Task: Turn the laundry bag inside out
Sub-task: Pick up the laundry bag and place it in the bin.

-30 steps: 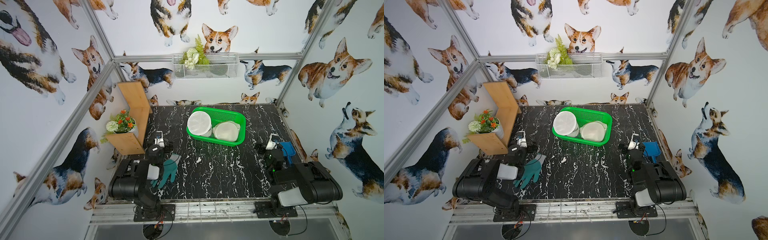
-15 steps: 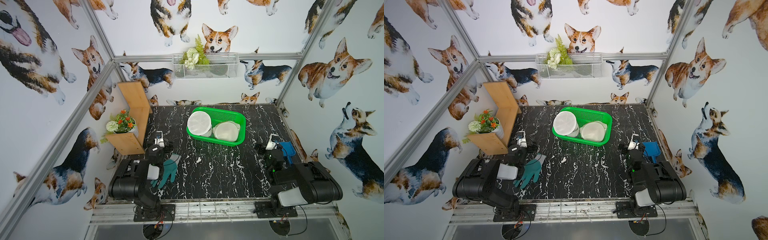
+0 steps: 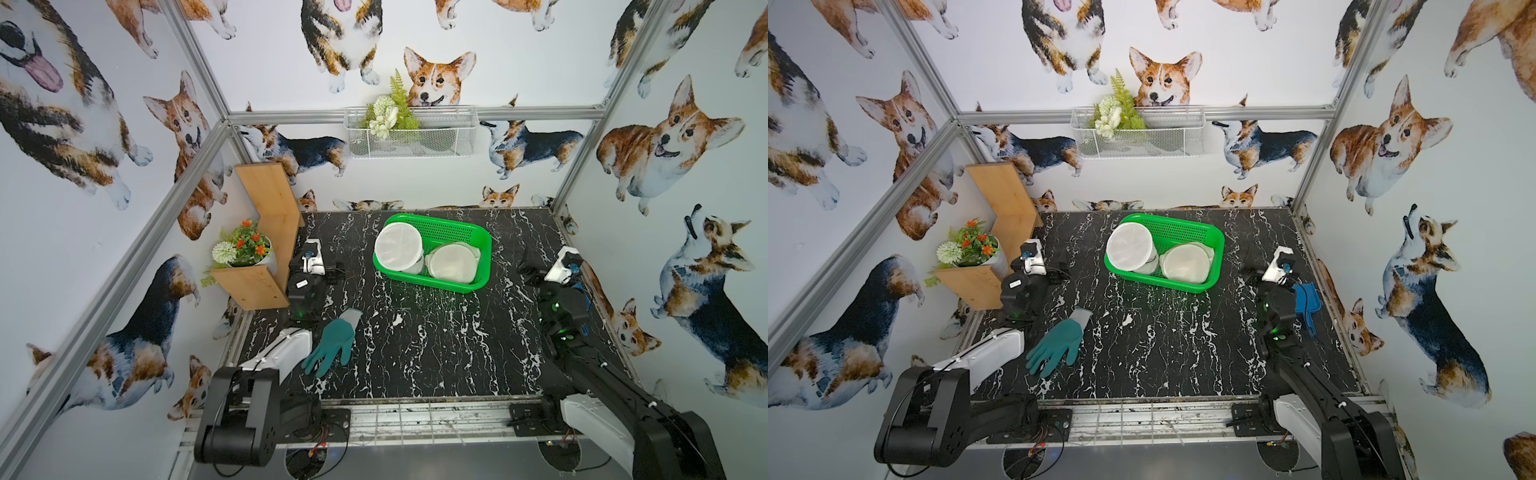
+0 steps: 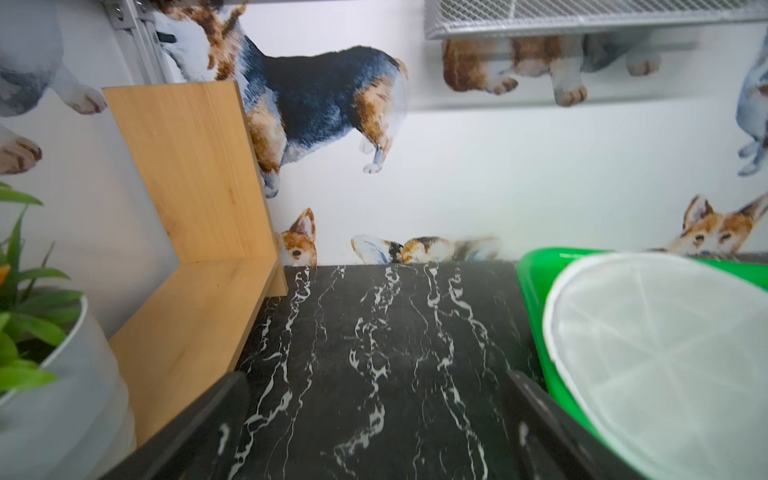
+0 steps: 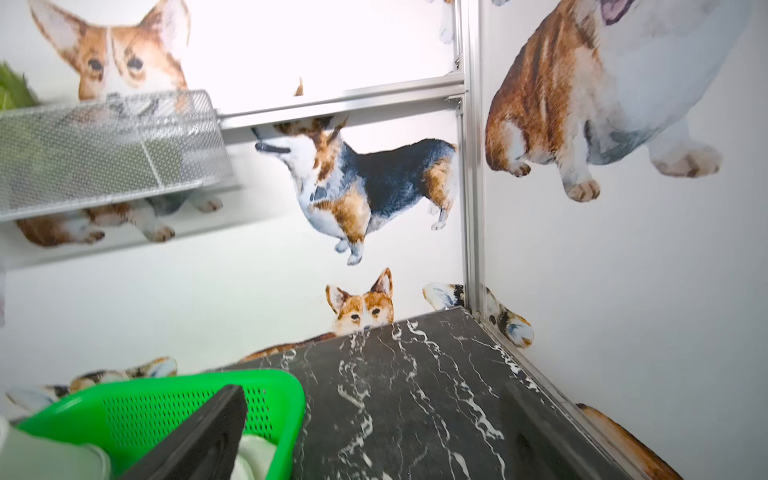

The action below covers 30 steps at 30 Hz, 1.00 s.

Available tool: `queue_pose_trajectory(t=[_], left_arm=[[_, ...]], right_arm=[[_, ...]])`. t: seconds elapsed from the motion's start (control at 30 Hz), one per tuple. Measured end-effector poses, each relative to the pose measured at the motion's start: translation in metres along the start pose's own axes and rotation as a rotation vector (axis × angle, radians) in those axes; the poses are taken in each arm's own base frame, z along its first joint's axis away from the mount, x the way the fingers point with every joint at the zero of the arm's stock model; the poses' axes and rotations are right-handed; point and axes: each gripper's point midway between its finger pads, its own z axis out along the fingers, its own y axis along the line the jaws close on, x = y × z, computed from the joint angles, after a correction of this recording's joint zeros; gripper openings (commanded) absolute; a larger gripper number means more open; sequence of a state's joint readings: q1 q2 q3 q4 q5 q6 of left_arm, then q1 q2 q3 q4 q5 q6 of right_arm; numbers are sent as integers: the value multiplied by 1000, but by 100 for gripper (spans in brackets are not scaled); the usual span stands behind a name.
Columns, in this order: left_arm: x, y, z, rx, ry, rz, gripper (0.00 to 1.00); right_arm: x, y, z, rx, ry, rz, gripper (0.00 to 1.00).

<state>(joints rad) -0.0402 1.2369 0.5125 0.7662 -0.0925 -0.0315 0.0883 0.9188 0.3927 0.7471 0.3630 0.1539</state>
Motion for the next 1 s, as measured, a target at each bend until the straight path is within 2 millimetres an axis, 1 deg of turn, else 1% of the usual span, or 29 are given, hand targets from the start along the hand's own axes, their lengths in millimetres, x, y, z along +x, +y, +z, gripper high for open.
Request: queue_pose_trajectory(t=[0.03,0.07,0.1,0.13,0.2,0.27,0.3,0.37,0.47,0.6,0.63,0.67,0.7,0.8,0.9,1.0], left_arm=[[-12,3,7,-15,2,-21,100],[-26,5,14,-26,2,-46,100],[-32,8,20,-35,8,-67,100],[-34,8,23,-40,18,-84,100],[-34,2,33,-18,51,-124,100],[-35,-8,41,15,76,-162,100],[-37,-16,45,38,82,-178,100],[-39,-40,51,103,99,-185,100],[-38,-83,53,216,127,-182,100],[-31,-134,50,337,155,-104,99],[-30,-147,48,370,160,-76,99],[-28,-162,45,414,160,-42,98],[-25,-177,42,455,161,-5,98],[-11,-219,35,569,169,130,97],[6,-266,33,672,178,293,96],[26,-303,41,697,203,461,97]], right_arm=[[-8,-5,6,23,17,28,100],[-11,-8,11,32,43,57,100],[-9,-11,14,42,76,95,100],[-4,-11,15,37,110,126,97],[14,0,18,-5,203,195,90],[27,12,23,-49,279,264,88],[34,22,28,-77,322,304,87],[46,48,39,-138,394,352,84],[64,109,48,-287,510,366,81],[79,196,52,-499,602,331,76],[83,213,53,-546,624,326,75],[88,225,57,-570,639,327,75],[92,233,63,-578,654,330,75],[104,242,77,-558,696,352,74],[112,243,79,-535,728,373,74],[113,237,80,-505,735,367,75]])
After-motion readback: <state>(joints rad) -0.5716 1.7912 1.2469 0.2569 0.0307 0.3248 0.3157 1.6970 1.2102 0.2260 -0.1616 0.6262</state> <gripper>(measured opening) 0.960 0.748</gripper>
